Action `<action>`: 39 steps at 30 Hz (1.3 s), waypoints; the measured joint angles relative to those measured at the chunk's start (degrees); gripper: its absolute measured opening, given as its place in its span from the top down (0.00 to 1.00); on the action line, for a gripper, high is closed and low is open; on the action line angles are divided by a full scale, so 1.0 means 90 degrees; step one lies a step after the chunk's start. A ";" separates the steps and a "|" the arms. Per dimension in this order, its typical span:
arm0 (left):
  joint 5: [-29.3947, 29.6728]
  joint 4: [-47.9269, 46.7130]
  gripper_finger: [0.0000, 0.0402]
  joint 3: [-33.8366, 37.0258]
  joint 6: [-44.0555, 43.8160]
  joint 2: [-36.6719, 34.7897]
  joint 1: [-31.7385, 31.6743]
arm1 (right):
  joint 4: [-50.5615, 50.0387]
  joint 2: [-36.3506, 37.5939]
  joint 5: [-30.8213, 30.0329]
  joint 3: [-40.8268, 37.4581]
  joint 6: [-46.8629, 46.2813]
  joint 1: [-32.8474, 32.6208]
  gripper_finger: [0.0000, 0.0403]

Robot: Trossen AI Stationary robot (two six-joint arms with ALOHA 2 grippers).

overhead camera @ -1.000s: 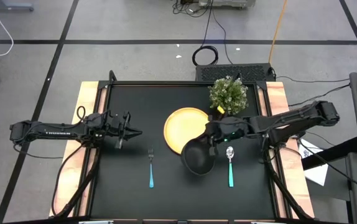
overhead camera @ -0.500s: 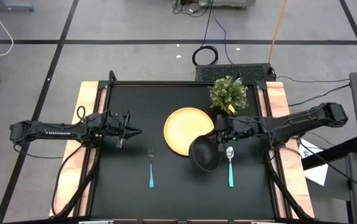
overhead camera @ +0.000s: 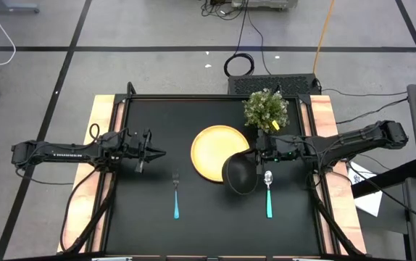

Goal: Set table place
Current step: Put the black bowl on the yellow plate

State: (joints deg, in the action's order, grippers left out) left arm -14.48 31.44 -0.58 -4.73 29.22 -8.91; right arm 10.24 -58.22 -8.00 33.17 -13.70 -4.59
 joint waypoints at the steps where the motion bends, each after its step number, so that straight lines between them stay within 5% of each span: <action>1: 0.0000 0.0001 0.94 0.0000 0.0000 -0.0001 0.0000 | 0.0210 0.0032 -0.0029 -0.0160 -0.0038 0.0056 1.00; 13: 0.0000 0.0000 0.94 0.0000 -0.0003 -0.0001 0.0000 | 0.2005 0.0461 0.0062 -0.1544 -0.0087 0.0424 0.99; 32: 0.0003 0.0000 0.94 0.0000 0.0042 -0.0001 0.0002 | 0.2682 -0.0194 0.0073 -0.1560 -0.0211 0.0952 0.99; 39: 0.0005 0.0004 0.94 0.0000 0.0056 0.0002 0.0002 | 0.1855 -0.0286 0.0412 -0.1031 -0.0234 0.1251 0.99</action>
State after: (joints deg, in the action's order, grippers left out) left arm -14.44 31.48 -0.58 -4.23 29.23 -8.88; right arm 26.93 -60.79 -4.30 23.89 -15.81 6.67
